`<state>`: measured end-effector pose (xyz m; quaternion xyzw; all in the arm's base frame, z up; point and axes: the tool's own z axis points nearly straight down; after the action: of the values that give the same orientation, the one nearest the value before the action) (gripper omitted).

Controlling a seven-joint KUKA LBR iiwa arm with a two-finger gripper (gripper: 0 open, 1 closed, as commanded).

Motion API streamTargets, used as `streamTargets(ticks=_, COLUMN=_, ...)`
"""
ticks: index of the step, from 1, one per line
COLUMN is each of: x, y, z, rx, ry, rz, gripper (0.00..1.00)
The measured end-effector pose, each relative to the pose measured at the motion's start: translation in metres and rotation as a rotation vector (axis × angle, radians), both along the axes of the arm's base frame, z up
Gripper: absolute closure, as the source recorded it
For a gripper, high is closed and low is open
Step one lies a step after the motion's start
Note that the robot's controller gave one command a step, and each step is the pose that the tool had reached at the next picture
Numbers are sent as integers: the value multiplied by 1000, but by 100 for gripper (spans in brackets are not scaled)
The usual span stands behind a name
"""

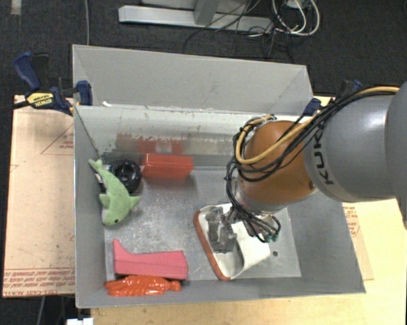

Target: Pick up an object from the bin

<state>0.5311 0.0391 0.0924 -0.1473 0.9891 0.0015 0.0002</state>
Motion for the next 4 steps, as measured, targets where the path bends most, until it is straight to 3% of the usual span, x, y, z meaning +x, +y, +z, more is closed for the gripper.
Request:
streamTargets(ticks=1, x=0, y=0, z=0, rx=0, ry=0, rz=0, gripper=0)
streamTargets(ticks=2, x=0, y=0, z=0, rx=0, ry=0, rz=0, gripper=0)
streamTargets(ticks=3, x=6, y=17, z=-22, rx=3, ry=0, rz=-320, gripper=100)
streamTargets(ticks=4, x=6, y=16, z=-23, rx=2, ry=2, rz=-322, gripper=0)
